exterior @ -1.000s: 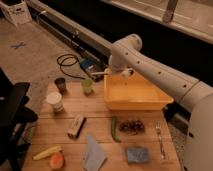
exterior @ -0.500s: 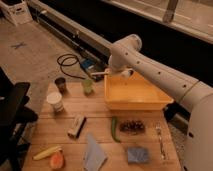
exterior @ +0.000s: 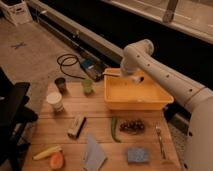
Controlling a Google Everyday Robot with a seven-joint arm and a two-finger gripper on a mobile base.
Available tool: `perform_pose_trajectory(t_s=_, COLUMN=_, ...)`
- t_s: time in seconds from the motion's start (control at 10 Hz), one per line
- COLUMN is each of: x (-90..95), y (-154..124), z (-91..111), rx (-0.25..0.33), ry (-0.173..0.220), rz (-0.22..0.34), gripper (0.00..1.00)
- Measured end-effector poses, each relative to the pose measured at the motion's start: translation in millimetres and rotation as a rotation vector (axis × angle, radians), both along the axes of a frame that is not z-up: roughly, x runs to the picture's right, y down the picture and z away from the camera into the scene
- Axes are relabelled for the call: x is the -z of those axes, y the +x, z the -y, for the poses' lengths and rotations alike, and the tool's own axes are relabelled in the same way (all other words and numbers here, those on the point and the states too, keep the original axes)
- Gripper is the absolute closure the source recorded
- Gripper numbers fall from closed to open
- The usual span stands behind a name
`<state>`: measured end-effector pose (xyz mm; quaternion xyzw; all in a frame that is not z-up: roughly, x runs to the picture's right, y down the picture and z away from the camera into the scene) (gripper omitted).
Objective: Place brush in tray
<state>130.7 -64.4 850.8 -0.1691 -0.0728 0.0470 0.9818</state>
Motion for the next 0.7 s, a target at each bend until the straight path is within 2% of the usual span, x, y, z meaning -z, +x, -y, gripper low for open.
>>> perform_pose_trajectory(t_s=0.5, x=-28.7, y=33.4, z=-3.2, rx=-0.110, ry=-0.049, rz=-0.037, gripper=1.00)
perform_pose_trajectory(t_s=0.7, x=-42.0, y=48.5, z=-6.3, rx=-0.174, ry=-0.066, rz=-0.050, gripper=1.00)
